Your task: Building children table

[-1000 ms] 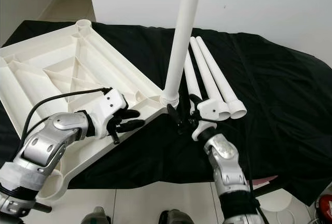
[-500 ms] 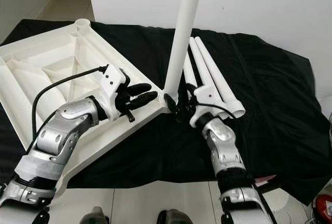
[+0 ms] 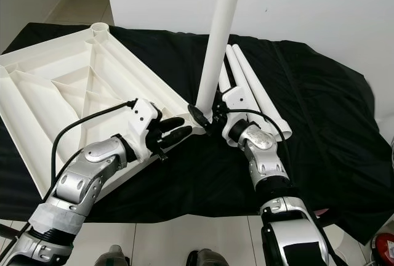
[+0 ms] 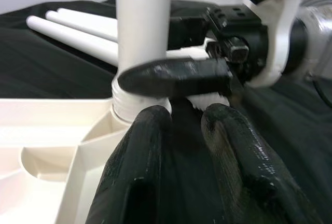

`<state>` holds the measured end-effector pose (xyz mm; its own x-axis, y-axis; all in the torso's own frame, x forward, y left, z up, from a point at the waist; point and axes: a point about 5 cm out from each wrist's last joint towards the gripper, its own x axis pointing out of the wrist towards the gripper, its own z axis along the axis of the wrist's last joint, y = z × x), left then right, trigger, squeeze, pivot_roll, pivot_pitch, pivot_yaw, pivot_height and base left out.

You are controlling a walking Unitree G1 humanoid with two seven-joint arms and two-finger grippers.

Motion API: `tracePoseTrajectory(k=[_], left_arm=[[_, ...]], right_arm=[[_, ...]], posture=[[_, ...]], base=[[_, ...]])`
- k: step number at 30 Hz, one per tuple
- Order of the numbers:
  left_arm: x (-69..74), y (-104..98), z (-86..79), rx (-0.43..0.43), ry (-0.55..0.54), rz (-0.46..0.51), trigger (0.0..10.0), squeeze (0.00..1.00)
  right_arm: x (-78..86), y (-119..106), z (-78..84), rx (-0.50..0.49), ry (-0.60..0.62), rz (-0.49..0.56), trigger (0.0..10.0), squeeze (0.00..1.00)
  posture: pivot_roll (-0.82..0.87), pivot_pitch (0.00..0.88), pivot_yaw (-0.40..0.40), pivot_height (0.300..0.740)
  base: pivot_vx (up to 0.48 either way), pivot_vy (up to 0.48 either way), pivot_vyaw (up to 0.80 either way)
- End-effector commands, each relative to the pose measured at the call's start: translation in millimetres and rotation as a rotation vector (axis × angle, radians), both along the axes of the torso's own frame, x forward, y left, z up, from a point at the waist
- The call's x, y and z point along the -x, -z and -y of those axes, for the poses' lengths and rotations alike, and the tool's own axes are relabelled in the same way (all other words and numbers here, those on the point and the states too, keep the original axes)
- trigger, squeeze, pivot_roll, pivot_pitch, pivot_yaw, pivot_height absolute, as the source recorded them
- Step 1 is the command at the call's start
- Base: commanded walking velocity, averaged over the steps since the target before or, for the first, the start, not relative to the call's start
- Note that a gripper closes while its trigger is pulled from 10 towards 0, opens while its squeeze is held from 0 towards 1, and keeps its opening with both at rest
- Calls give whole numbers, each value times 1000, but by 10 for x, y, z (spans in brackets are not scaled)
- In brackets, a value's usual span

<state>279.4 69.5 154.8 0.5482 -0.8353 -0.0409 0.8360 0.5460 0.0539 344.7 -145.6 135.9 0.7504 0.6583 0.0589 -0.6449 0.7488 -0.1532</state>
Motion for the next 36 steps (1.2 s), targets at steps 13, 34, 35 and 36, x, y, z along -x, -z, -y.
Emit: tracePoseTrajectory(k=[13, 34, 35, 36], left_arm=[[137, 30, 85, -11, 93, -39, 10000, 0], [90, -5, 60, 16, 33, -26, 10000, 0], [87, -11, 54, 19, 29, -25, 10000, 0], [87, -11, 54, 19, 29, -25, 10000, 0]], right_arm=[[-4, 140, 25, 33, -52, -68, 0, 0], [134, 200, -412, -161, 570, -128, 10000, 0], [151, 175, -499, -173, 571, -128, 10000, 0], [151, 175, -499, -173, 571, -128, 10000, 0]], posture=[[119, 0, -92, 740], [103, 0, -84, 740], [101, 0, -80, 740], [101, 0, -80, 740]], base=[[0, 0, 0], [0, 0, 0], [0, 0, 0], [0, 0, 0]])
